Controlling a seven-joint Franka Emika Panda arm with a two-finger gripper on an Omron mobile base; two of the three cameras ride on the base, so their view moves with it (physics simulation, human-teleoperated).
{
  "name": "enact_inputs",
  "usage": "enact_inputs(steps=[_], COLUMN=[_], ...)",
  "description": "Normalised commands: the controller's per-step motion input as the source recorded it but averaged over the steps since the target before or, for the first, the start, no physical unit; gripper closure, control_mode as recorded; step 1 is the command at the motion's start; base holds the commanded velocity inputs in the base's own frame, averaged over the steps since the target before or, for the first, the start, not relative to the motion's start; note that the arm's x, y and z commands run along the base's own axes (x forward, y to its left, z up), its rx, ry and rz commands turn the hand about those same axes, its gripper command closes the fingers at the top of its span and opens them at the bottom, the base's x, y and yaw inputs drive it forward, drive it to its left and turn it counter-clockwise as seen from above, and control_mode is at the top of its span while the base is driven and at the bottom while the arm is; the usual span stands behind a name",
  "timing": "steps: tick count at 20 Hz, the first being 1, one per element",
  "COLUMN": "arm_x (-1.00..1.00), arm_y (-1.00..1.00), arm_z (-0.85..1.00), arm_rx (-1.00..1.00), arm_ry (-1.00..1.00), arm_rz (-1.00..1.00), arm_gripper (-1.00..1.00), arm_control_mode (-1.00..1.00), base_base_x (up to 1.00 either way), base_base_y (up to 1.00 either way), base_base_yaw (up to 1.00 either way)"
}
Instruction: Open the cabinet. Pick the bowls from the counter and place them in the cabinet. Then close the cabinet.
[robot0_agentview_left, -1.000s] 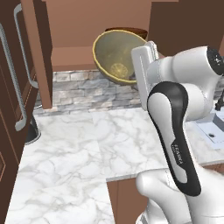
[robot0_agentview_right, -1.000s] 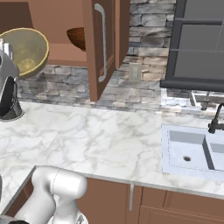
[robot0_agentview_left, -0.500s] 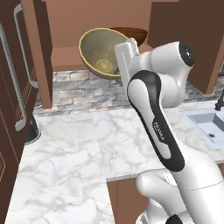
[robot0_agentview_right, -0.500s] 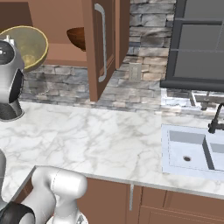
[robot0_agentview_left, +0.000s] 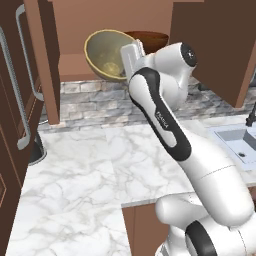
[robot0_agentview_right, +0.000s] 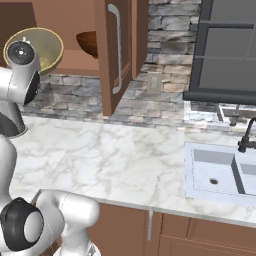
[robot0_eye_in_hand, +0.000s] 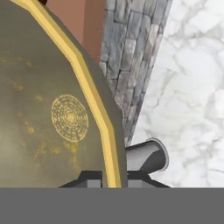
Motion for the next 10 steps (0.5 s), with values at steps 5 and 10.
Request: enact_inputs(steps=[5,10], arm_x=[0.76,0.77], arm_y=[0.24,0.29], arm_z=[0.00,0.00], arm_rx=[0.00,0.00], arm_ry=[0.01,0.00], arm_rz=[0.00,0.00], arm_gripper=[1.00,1.00], arm_control_mode=[-1.00,-1.00], base_base_x=[0.00,0.00], base_base_y=[0.00,0.00], base_base_yaw=[0.00,0.00])
